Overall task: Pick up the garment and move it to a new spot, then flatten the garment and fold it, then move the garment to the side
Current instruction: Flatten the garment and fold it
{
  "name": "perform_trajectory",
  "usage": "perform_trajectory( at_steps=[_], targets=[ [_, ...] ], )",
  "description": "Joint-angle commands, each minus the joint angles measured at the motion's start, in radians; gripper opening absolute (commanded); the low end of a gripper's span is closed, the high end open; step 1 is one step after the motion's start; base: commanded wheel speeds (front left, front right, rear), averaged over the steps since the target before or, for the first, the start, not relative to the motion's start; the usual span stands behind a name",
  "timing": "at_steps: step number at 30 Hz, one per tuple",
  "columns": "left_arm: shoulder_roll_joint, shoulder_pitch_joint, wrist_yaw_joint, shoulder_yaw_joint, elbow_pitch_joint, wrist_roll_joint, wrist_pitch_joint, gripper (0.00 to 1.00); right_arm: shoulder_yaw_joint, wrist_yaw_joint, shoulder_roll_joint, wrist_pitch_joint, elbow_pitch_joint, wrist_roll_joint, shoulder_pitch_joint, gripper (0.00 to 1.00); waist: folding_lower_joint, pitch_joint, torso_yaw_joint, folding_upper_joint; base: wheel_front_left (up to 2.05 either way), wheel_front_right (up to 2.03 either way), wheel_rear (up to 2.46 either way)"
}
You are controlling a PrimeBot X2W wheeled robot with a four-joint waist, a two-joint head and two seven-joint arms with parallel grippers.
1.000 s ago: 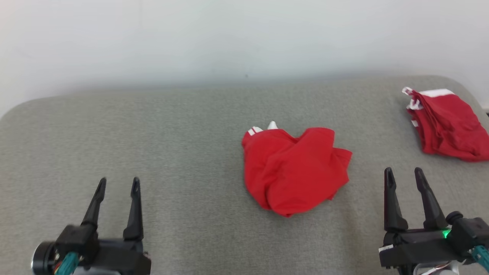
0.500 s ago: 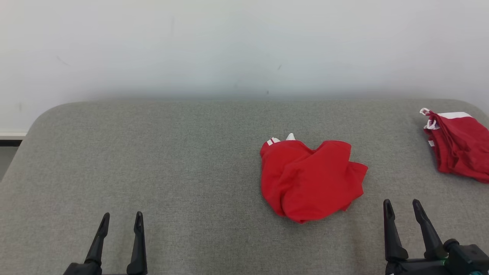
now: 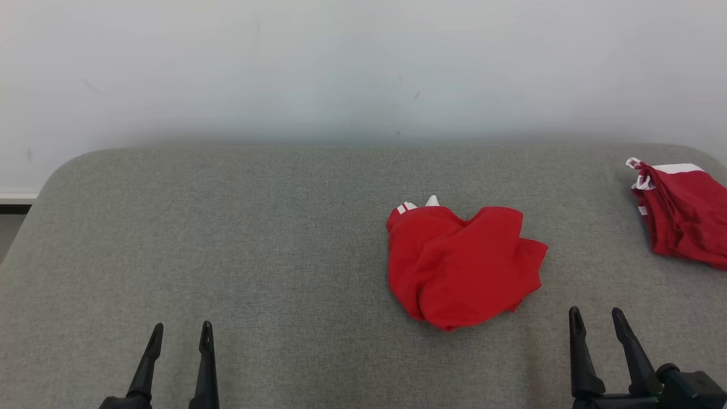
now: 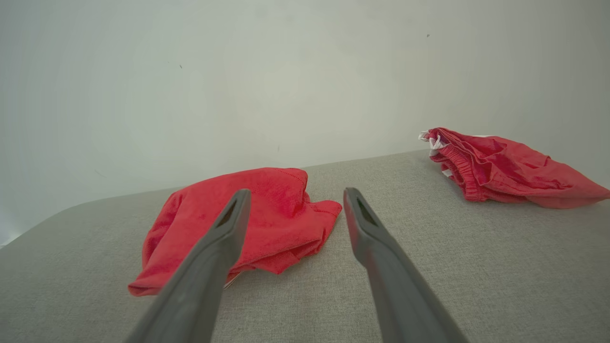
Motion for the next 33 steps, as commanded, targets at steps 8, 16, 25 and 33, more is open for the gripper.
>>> perform_trajectory(
  at_steps=[8, 16, 25, 33],
  targets=[
    [-0.017, -0.01, -0.009, 0.011, 0.004, 0.021, -0.003, 1.0, 0.002, -0.002, -0.025, 0.001, 0.034, 0.013, -0.06, 1.0, 0.0, 0.023, 0.003, 0.0, 0.0, 0.0, 0.0],
    [-0.035, -0.051, -0.012, -0.019, 0.016, 0.024, -0.003, 1.0, 0.044, -0.002, -0.116, 0.07, 0.16, 0.059, -0.298, 1.0, 0.0, 0.079, 0.052, 0.0, 0.0, 0.0, 0.0],
    [-0.042, -0.103, -0.016, -0.051, 0.047, 0.004, -0.003, 1.0, 0.124, -0.002, -0.212, 0.199, 0.412, 0.097, -0.572, 1.0, 0.0, 0.145, 0.132, 0.0, 0.0, 0.0, 0.0],
    [-0.042, -0.138, -0.009, -0.093, 0.064, -0.029, -0.003, 1.0, 0.177, -0.002, -0.261, 0.273, 0.628, 0.156, -0.694, 1.0, 0.0, 0.189, 0.181, 0.0, 0.0, 0.0, 0.0]
  ],
)
